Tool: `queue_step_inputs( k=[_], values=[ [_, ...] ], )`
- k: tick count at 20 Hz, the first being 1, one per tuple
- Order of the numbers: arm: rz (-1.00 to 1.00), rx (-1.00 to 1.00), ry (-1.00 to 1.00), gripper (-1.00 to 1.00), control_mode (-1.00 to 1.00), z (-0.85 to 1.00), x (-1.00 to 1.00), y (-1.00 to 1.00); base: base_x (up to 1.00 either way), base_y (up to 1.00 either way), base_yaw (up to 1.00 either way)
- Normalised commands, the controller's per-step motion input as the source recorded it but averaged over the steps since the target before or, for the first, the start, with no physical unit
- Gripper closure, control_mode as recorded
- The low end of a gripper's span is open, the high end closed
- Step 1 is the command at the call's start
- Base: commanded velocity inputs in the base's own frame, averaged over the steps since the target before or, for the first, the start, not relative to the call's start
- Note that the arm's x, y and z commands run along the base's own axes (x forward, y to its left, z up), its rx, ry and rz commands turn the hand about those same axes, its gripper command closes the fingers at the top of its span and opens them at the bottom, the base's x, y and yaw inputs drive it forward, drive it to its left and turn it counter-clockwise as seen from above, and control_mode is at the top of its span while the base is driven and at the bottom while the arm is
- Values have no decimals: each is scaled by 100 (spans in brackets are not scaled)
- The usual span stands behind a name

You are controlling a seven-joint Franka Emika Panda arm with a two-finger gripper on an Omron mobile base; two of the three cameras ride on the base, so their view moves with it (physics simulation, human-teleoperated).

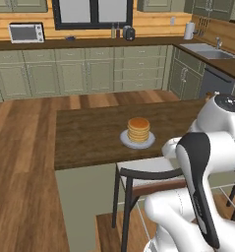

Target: Take the strawberry from the fridge and place it on top of the pancake, located on the dining counter.

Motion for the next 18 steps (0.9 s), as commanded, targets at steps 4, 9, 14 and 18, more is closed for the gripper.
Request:
queue_step_inputs(
  k=[4,9,14,18],
  values=[
    [0,0,0,100,100,0,0,0,0,0,0],
    [0,0,0,100,-100,6,36,0,0,0,0],
    [0,0,0,100,-100,40,100,0,0,0,0],
    [6,1,0,100,-100,1,100,-18,0,0,0]
  ],
)
